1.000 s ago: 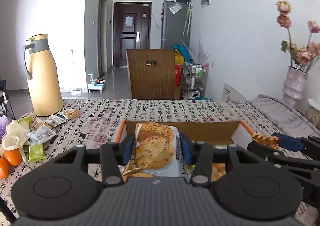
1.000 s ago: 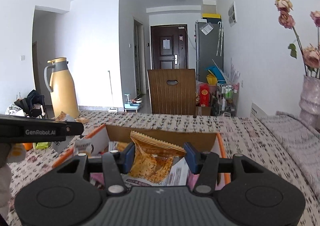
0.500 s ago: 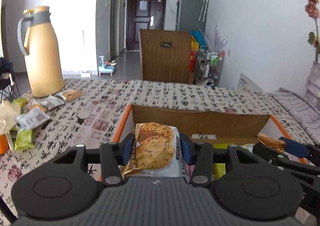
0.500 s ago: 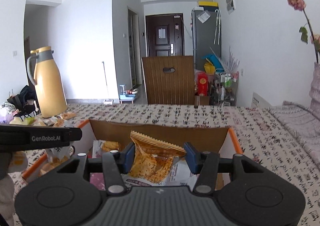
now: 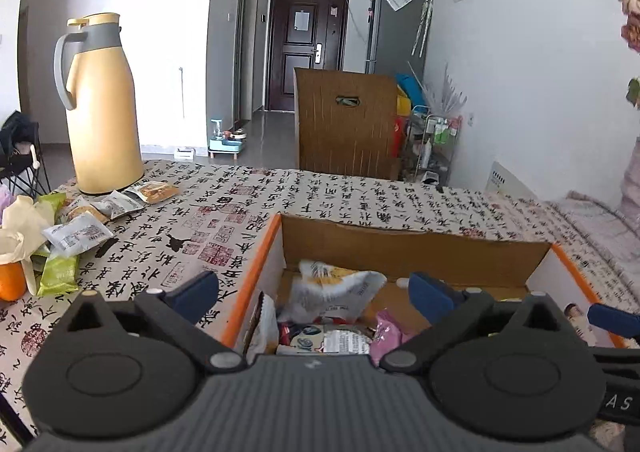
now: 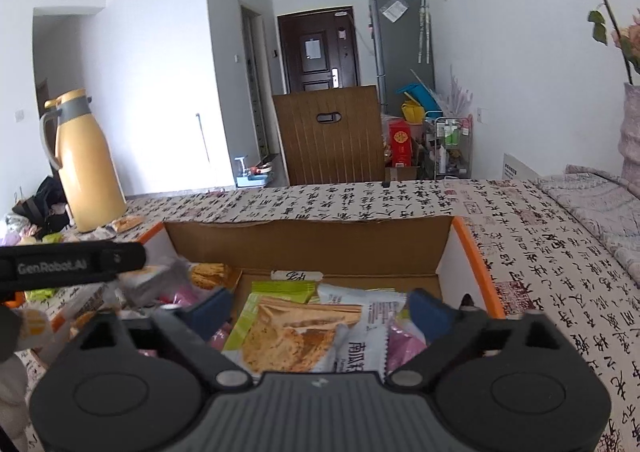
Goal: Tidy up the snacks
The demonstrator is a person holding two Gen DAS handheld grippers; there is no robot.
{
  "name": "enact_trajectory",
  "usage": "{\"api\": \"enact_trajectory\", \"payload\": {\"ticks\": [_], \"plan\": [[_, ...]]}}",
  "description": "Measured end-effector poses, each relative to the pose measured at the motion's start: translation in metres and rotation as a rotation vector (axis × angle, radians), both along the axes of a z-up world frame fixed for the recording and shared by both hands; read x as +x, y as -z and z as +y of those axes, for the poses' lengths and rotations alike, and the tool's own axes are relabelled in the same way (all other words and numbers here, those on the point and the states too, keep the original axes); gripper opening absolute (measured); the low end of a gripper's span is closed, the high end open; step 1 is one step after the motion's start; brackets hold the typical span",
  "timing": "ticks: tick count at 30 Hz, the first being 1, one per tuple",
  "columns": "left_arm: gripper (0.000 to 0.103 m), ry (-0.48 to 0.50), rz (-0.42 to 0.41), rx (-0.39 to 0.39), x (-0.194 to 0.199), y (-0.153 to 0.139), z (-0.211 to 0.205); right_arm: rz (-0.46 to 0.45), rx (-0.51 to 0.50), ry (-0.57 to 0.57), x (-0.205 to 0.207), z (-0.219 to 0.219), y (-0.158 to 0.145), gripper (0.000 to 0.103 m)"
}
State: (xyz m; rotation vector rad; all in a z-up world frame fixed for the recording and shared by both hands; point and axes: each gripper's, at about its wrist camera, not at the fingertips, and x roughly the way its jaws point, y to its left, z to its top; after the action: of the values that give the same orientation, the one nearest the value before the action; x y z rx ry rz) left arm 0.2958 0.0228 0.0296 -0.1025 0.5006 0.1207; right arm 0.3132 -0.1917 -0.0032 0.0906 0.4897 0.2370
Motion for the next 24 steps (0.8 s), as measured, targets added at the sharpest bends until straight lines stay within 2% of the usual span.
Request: {"api": "enact_trajectory", "payload": {"ticks": [5,13,24], "plan": [[0.103,-0.006,-0.025,0.015,-0.013,-0.012,-0.002,-0.012,0.000,0.019,-0.008,-0.004,-0.009,0.103],[0.103,0.007,-0.056,0.035,-0.056,-0.030,-0.005,-0.038,-0.003,0.012,-0.051,-0.007,-0.027,0.103],[0.103,0.026,-0.047,0.040,-0.138,-0.022,-0.006,-0.015,0.002,-0.007,-0.134,-0.014,-0.021,0.103]]}}
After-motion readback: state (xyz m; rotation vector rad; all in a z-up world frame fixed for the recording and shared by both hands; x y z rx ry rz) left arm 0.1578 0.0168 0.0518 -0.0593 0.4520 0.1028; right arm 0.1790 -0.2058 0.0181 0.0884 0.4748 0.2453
